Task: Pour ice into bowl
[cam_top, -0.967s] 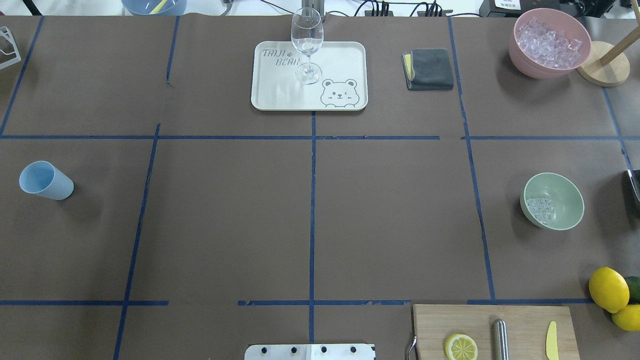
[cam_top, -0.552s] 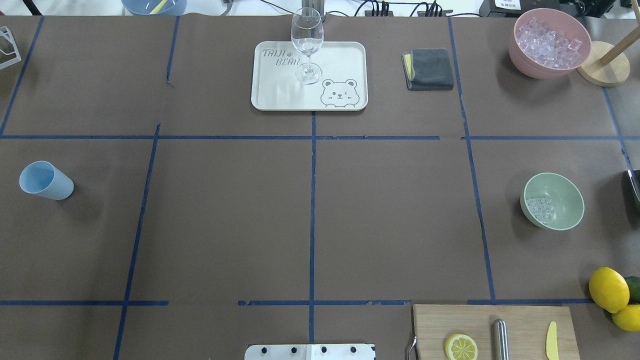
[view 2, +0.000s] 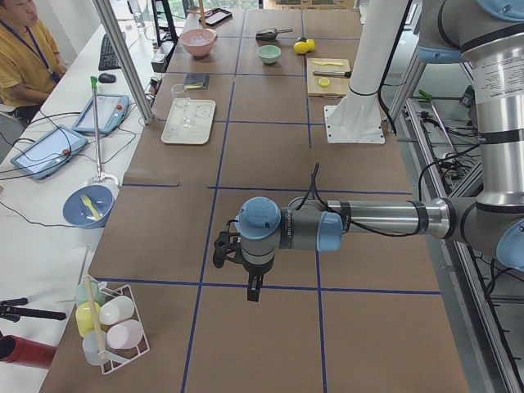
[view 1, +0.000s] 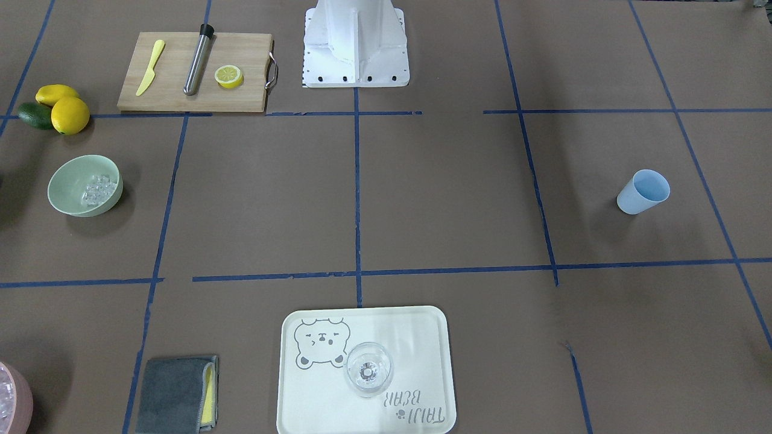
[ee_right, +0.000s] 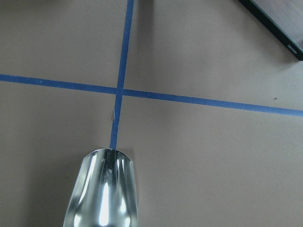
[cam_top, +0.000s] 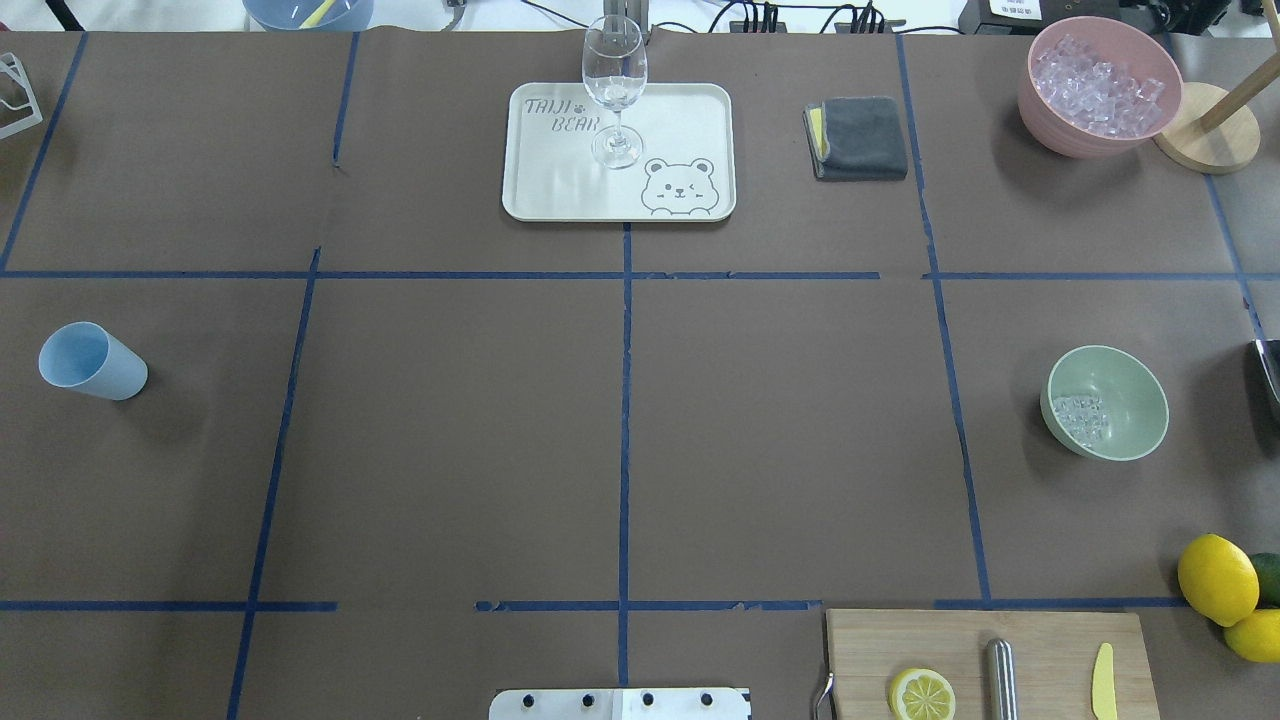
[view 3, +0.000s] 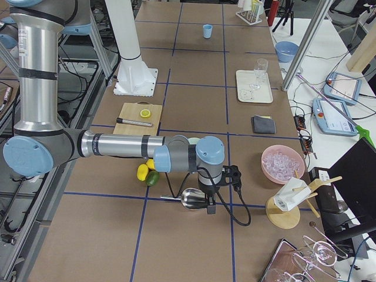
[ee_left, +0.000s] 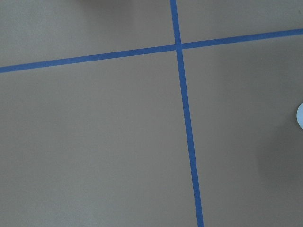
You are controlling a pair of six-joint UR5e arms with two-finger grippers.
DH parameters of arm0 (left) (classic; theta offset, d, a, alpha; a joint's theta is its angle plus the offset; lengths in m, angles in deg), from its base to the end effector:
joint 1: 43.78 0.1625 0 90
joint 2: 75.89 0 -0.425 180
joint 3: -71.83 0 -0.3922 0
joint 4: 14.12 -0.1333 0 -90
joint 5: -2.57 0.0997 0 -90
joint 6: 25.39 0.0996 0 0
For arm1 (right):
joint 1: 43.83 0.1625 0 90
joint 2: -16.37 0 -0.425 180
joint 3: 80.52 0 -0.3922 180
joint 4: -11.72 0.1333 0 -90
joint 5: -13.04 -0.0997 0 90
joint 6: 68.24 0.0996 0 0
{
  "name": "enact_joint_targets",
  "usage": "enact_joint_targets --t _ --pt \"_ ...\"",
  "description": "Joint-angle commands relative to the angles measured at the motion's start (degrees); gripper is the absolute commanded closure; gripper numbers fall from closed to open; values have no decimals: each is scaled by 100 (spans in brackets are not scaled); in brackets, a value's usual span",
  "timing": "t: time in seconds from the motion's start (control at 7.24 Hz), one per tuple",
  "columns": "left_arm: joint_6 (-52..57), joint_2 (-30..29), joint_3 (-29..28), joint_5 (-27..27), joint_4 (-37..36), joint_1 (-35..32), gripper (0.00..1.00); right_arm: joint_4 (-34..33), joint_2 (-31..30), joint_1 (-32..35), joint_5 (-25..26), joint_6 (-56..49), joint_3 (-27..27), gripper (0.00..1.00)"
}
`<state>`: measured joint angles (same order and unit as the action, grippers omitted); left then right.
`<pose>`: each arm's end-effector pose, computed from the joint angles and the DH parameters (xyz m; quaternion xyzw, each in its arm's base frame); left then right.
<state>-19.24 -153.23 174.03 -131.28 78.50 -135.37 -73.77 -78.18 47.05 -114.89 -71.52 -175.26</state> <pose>-0.0754 -0.3994 0.6483 0.0426 0.3713 0.0439 0.9265 0.0792 -0.4631 0.6550 0.0505 -0.3231 -0.0331 0.9444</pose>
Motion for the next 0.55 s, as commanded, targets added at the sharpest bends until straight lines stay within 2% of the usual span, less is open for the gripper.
enact_joint_targets --t 0.0,0.28,0.41 --pt "-8 18 -7 0 -7 -8 0 -2 -29 0 -22 -23 -9 0" --pt "-8 18 -103 9 -7 -8 0 6 -29 0 -406 12 -27 0" --pt "-8 18 -104 26 2 -8 0 6 -55 0 -417 12 -18 0"
